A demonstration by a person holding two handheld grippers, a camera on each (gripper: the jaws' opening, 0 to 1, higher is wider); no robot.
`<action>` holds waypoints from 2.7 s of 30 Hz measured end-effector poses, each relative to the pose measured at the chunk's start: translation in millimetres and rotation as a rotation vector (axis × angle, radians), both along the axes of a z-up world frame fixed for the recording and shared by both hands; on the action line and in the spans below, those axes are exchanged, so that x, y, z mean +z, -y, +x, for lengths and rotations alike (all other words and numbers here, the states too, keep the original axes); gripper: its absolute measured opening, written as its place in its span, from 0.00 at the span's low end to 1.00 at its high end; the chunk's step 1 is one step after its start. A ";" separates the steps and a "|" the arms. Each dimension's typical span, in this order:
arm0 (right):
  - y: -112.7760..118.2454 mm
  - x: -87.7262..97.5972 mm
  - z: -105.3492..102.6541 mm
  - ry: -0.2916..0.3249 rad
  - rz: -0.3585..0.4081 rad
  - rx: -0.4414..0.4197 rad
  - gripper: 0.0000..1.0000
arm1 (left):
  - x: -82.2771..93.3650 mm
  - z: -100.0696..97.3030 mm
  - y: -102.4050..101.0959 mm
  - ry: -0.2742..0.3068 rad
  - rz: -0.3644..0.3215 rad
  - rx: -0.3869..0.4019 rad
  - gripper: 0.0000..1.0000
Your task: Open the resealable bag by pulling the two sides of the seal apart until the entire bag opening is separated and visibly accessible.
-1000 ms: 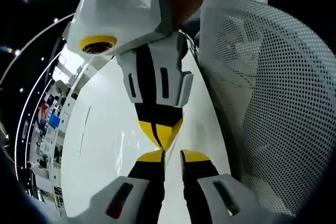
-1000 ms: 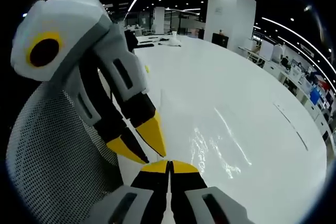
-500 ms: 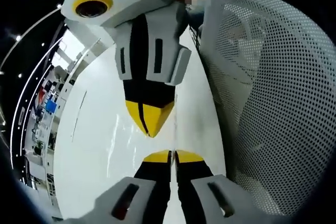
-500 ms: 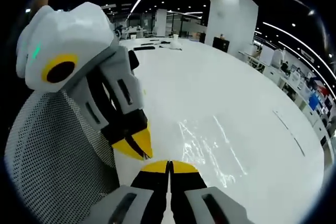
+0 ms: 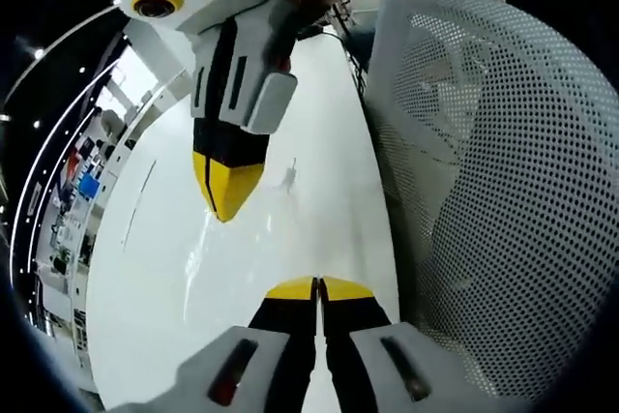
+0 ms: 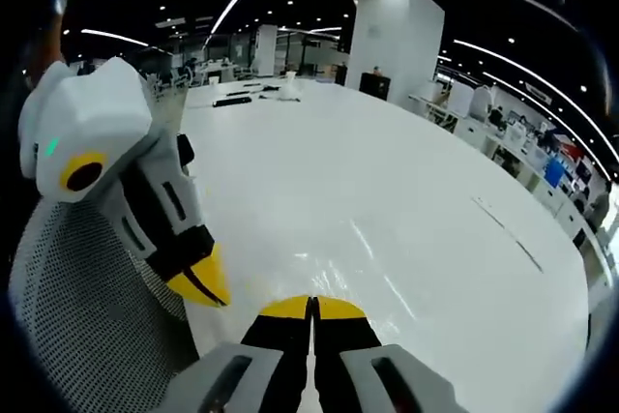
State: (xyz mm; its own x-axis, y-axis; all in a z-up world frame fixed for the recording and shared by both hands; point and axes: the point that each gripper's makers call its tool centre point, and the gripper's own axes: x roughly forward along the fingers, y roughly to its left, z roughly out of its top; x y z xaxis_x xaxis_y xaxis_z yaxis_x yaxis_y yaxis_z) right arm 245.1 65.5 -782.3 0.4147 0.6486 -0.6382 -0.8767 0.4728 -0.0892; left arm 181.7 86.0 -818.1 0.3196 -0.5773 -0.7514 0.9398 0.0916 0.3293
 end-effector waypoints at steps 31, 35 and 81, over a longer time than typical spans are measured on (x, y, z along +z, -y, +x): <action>12.2 43.2 28.3 0.217 -0.032 -0.062 0.00 | 27.7 31.9 17.4 0.030 -0.148 0.146 0.00; 18.3 34.3 33.7 0.242 -0.132 -0.011 0.00 | 45.9 32.8 30.4 -0.145 -0.359 0.225 0.11; 45.0 -44.1 74.1 0.184 -0.353 0.113 0.00 | 22.8 41.0 -102.0 -0.189 -0.395 0.638 0.47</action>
State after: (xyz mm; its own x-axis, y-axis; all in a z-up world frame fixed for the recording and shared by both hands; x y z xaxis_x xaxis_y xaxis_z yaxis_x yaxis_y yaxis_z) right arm 319.3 20.5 -826.5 0.4816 0.4508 -0.7516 -0.8755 0.2869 -0.3889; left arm 222.8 187.9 -795.3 0.5670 -0.5612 -0.6030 0.7026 0.7115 -0.0016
